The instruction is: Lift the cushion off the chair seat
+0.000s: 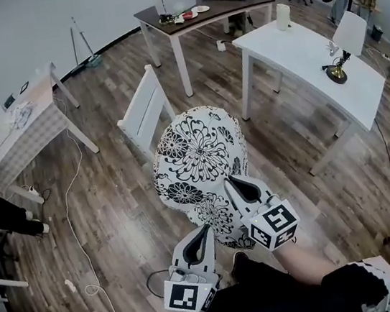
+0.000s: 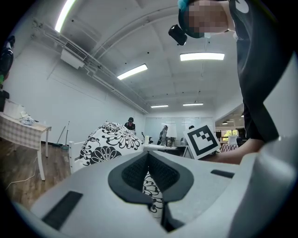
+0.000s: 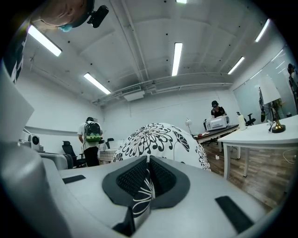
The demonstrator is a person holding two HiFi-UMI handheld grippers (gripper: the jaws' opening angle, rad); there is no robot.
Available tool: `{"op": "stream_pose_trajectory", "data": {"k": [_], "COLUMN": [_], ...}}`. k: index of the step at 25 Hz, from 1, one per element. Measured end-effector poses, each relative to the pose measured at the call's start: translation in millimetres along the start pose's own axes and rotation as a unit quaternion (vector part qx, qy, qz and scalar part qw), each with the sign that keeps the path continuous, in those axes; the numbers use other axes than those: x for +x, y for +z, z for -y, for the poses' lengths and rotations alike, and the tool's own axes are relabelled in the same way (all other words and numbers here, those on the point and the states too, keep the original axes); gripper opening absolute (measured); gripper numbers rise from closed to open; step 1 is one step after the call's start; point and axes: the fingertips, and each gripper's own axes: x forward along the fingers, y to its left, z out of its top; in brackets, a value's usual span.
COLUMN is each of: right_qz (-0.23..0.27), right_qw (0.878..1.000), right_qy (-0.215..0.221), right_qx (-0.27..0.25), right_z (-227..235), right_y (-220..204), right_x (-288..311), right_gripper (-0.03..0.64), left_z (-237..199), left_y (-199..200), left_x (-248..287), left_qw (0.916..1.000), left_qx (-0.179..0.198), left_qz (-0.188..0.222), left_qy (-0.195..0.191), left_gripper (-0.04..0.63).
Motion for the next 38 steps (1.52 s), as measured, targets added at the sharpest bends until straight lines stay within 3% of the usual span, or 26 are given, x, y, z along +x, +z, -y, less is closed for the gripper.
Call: {"op": "stream_pose_trajectory", "data": {"k": [7,24,33,38], "right_qz": [-0.007,0.013,0.028,0.030], "right_qw": [1.000,1.000,0.999,0.999], "right_qy": [0.003,-0.014,-0.019,-0.019], "right_qx": [0.003,0.006,0.014,0.013], "right_z": [-30,-127,-139,-140], "right_y": [15,3,-2,2], "right_x": [-23,-97,-156,-162], "right_gripper": [0.032,0.032,0.032,0.032], "left_z": [14,38,81,83], "left_y": [22,14,1,8], "left_x": [-33,-153,-178,-178], "left_qw": [1.0000,1.0000,1.0000,0.9999], "left_qx": [-0.001,-0.004,0.002,0.004], "left_qz": [-0.004,-0.001,0.001,0.007], "left_qy": [0.006,0.006,-0.005,-0.006], "left_gripper": [0.000,0.000,0.000,0.000]}}
